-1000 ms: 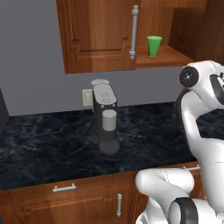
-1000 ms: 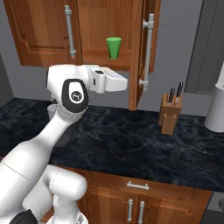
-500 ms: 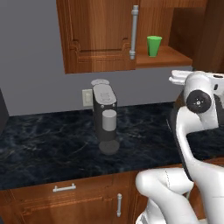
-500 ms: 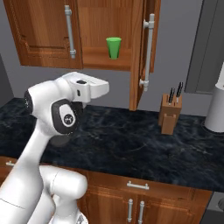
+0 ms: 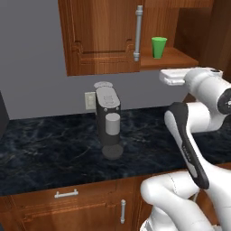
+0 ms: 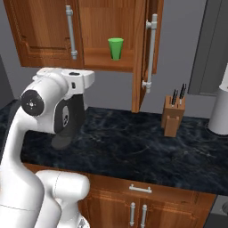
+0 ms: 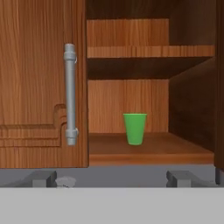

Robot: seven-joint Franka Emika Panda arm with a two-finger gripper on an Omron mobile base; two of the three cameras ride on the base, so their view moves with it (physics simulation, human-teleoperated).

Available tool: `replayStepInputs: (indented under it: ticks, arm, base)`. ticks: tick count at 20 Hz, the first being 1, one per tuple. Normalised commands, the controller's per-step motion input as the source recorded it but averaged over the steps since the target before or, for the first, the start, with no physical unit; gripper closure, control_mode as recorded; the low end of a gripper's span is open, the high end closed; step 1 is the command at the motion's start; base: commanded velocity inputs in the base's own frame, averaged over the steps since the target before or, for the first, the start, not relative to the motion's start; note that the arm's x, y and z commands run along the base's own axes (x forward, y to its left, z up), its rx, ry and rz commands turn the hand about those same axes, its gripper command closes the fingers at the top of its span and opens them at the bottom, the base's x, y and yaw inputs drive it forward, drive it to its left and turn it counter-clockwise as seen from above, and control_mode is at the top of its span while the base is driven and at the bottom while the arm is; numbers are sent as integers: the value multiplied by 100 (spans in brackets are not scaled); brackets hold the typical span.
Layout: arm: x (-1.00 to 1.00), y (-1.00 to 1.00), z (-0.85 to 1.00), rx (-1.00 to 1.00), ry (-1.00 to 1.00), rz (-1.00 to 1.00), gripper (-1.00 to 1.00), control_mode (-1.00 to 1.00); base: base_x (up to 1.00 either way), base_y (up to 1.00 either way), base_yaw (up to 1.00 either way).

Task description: Open the cabinet directly in front. Then move the beer and the cup to the dining counter with the candle on it.

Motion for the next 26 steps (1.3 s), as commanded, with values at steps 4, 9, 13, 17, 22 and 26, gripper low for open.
replayStepInputs:
  ticks: [4, 9, 13, 17, 22, 26]
  arm:
    - [0, 8, 0, 1, 0, 0, -100, -100]
    - [0, 73, 29, 0, 0, 0, -100, -100]
    - [0, 49, 31, 0, 0, 0, -100, -100]
    - [18, 7, 9, 0, 6, 0, -100, -100]
    - [40, 2, 0, 0, 7, 2, -100, -100]
    - [60, 29, 11, 0, 6, 7, -100, -100]
  base:
    - [0, 0, 0]
    - [0, 0, 0]
    - [0, 0, 0]
    - [0, 0, 0]
    - [0, 0, 0]
    - [0, 0, 0]
